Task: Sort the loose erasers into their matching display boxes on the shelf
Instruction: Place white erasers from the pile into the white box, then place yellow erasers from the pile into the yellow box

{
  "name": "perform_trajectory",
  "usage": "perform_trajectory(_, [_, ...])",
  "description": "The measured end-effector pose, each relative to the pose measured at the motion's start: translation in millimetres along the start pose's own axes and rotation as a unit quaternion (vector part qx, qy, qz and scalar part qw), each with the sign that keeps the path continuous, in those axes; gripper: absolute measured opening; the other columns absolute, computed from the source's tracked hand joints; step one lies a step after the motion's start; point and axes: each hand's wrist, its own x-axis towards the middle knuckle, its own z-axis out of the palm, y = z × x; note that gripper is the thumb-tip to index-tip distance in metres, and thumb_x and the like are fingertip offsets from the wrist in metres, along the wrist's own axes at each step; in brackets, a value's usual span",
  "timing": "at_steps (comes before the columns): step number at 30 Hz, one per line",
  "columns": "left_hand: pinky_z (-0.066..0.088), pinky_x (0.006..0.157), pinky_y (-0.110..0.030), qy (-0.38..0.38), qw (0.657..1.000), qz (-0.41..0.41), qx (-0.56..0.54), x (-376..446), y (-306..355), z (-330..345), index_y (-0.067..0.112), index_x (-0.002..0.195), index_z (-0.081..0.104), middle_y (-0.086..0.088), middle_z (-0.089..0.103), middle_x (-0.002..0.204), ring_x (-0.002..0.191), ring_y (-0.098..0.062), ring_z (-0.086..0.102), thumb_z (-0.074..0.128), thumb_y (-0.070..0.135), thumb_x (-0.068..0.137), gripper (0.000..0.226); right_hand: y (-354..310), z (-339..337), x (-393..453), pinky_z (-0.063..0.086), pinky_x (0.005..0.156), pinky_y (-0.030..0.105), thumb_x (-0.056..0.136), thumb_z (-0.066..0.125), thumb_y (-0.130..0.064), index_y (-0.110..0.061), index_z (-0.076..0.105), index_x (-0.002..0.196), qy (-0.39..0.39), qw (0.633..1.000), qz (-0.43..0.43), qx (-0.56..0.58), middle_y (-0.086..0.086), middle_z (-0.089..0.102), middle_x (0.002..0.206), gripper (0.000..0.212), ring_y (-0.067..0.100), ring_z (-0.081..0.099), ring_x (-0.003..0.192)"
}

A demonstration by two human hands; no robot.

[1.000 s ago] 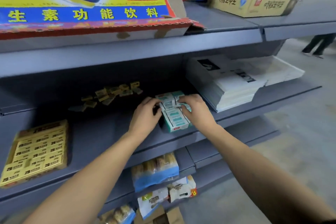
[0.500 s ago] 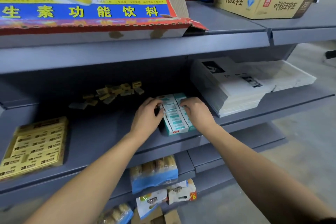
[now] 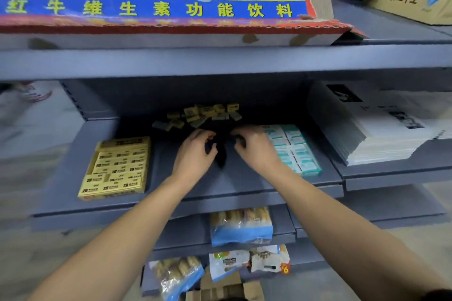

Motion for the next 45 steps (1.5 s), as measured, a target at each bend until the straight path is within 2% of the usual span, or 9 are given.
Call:
perform_trajectory(3, [0.049, 0.088, -0.031, 0.021, 0.999, -0.022, 0.026, -2.9, -24.1, -25.1, 0.015, 0.122, 0.062, -0.006, 0.062, 0.119, 0.106, -0.021, 0.058, 0.058, 0.020, 0.091, 0.032, -22.9, 21.9, 11.2, 0.046, 0.089, 0.031, 0.084, 0.058, -0.003, -0.007, 0.070, 0.112, -0.020, 0.999, -0.029, 0.007, 0.012, 0.069, 0.112, 0.030, 0.030, 0.060, 0.107])
perform_trajectory(13, [0.052, 0.086, -0.035, 0.026, 0.998, -0.042, 0.049, 11.4, -60.3, -52.5, 0.020, 0.121, 0.061, -0.004, 0.066, 0.115, 0.104, -0.023, 0.062, 0.059, 0.019, 0.089, 0.032, -43.1, 70.7, 44.8, 0.051, 0.083, 0.035, 0.096, 0.051, -0.017, -0.014, 0.063, 0.123, -0.057, 0.997, -0.035, -0.044, 0.011, 0.066, 0.118, 0.030, 0.029, 0.060, 0.106])
perform_trajectory(19, [0.044, 0.080, -0.024, 0.027, 0.996, -0.019, 0.081, 28.7, -66.6, -50.4, 0.017, 0.120, 0.061, -0.003, 0.062, 0.119, 0.108, -0.021, 0.059, 0.060, 0.019, 0.090, 0.030, -28.9, 86.3, 65.5, 0.040, 0.104, 0.035, 0.097, 0.050, -0.014, -0.011, 0.054, 0.133, -0.023, 0.991, -0.014, -0.132, 0.011, 0.057, 0.134, 0.037, 0.028, 0.050, 0.125])
perform_trajectory(22, [0.046, 0.078, -0.028, 0.026, 0.997, -0.021, 0.073, 35.1, -69.5, -47.9, 0.016, 0.119, 0.060, -0.003, 0.060, 0.118, 0.106, -0.022, 0.058, 0.061, 0.020, 0.089, 0.031, -20.8, 84.2, 78.7, 0.041, 0.104, 0.041, 0.089, 0.056, -0.001, -0.007, 0.058, 0.130, 0.019, 0.994, -0.011, -0.107, 0.017, 0.058, 0.130, 0.042, 0.037, 0.049, 0.125])
perform_trajectory(28, [0.045, 0.084, -0.026, 0.014, 0.998, -0.019, 0.060, 42.9, -72.6, -49.3, 0.018, 0.123, 0.059, -0.002, 0.058, 0.121, 0.109, -0.020, 0.057, 0.062, 0.020, 0.088, 0.035, -12.5, 79.4, 105.8, 0.029, 0.109, 0.037, 0.093, 0.046, -0.005, -0.018, 0.043, 0.144, -0.026, 0.990, 0.033, -0.136, 0.006, 0.040, 0.149, 0.052, 0.028, 0.030, 0.140])
perform_trajectory(36, [0.045, 0.084, -0.026, 0.023, 0.998, -0.016, 0.052, 37.7, -76.0, -55.2, 0.017, 0.123, 0.059, -0.002, 0.058, 0.121, 0.108, -0.019, 0.057, 0.059, 0.021, 0.090, 0.033, -6.1, 87.6, 109.0, 0.034, 0.107, 0.040, 0.090, 0.054, -0.008, -0.018, 0.055, 0.135, -0.025, 0.990, 0.017, -0.136, 0.012, 0.049, 0.141, 0.046, 0.034, 0.039, 0.131])
perform_trajectory(42, [0.043, 0.084, -0.026, 0.023, 0.998, -0.014, 0.061, 30.2, -75.0, -56.3, 0.016, 0.119, 0.061, -0.002, 0.062, 0.119, 0.109, -0.020, 0.058, 0.060, 0.018, 0.090, 0.029, -22.0, 90.6, 87.6, 0.028, 0.112, 0.043, 0.094, 0.052, -0.016, -0.006, 0.033, 0.147, -0.065, 0.986, -0.022, -0.150, 0.018, 0.040, 0.146, 0.057, 0.036, 0.035, 0.135])
perform_trajectory(43, [0.042, 0.084, -0.026, 0.023, 0.998, -0.011, 0.063, 29.7, -74.0, -56.5, 0.016, 0.118, 0.062, -0.002, 0.062, 0.118, 0.109, -0.020, 0.058, 0.061, 0.018, 0.089, 0.029, -27.9, 87.5, 81.9, 0.030, 0.111, 0.041, 0.095, 0.051, -0.017, -0.006, 0.029, 0.148, -0.068, 0.987, -0.027, -0.146, 0.018, 0.038, 0.147, 0.058, 0.035, 0.035, 0.135])
perform_trajectory(45, [0.043, 0.084, -0.027, 0.013, 0.998, -0.015, 0.065, 28.2, -72.4, -56.1, 0.017, 0.121, 0.060, -0.002, 0.062, 0.120, 0.111, -0.022, 0.057, 0.062, 0.019, 0.089, 0.032, -39.5, 80.1, 68.8, 0.046, 0.093, 0.037, 0.088, 0.062, -0.011, -0.001, 0.039, 0.142, -0.026, 0.993, -0.057, -0.100, 0.023, 0.046, 0.139, 0.060, 0.039, 0.050, 0.123])
